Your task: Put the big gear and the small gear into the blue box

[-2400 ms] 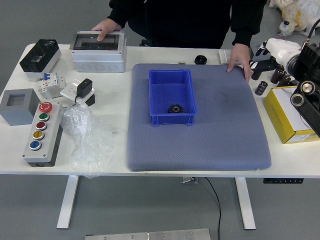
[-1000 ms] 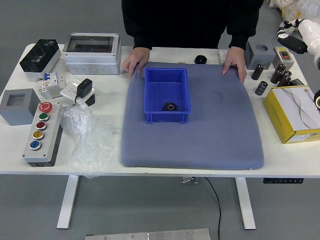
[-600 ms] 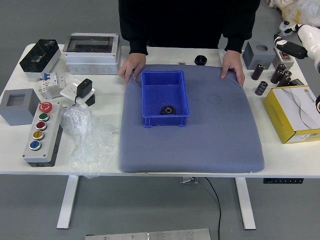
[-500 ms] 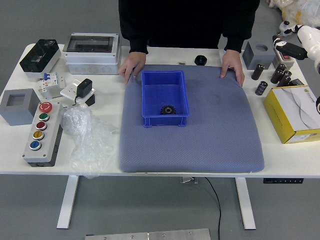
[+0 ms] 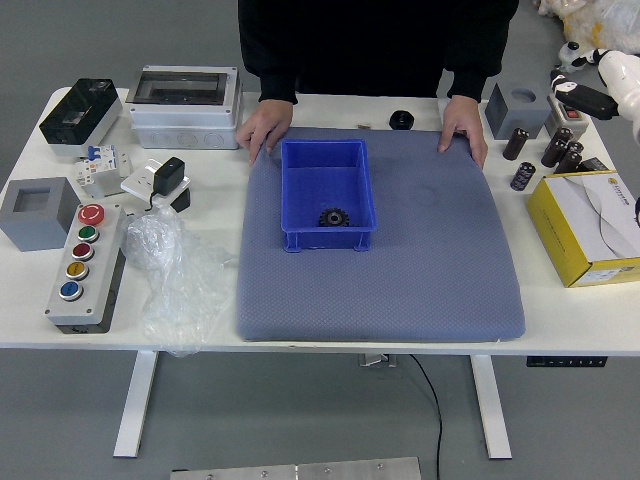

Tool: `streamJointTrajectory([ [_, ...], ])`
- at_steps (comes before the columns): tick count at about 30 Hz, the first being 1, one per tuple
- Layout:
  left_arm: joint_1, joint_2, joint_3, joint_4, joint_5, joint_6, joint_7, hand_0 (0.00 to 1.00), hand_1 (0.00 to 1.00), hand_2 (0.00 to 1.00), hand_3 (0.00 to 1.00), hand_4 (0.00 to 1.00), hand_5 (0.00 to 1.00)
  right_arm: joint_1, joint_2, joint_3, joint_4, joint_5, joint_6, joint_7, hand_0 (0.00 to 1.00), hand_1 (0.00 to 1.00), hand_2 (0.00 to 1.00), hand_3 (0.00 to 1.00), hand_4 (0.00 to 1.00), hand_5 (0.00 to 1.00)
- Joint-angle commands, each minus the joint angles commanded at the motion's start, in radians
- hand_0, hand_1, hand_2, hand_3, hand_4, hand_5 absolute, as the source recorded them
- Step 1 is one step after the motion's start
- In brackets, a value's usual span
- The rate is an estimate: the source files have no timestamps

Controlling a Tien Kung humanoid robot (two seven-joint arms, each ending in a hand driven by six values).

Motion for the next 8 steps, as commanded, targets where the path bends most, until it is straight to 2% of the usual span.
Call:
streamJointTrajectory([
  [8, 0.002, -0.003, -0.006, 0.0, 0.001, 0.0, 0.0, 0.867, 0.849, 0.84, 0.804, 0.614, 0.373, -0.006, -0.001, 0.005, -0.002, -0.002, 0.002, -0.001, 0.94, 0.859, 0.861, 0.824, 0.588, 0.998],
])
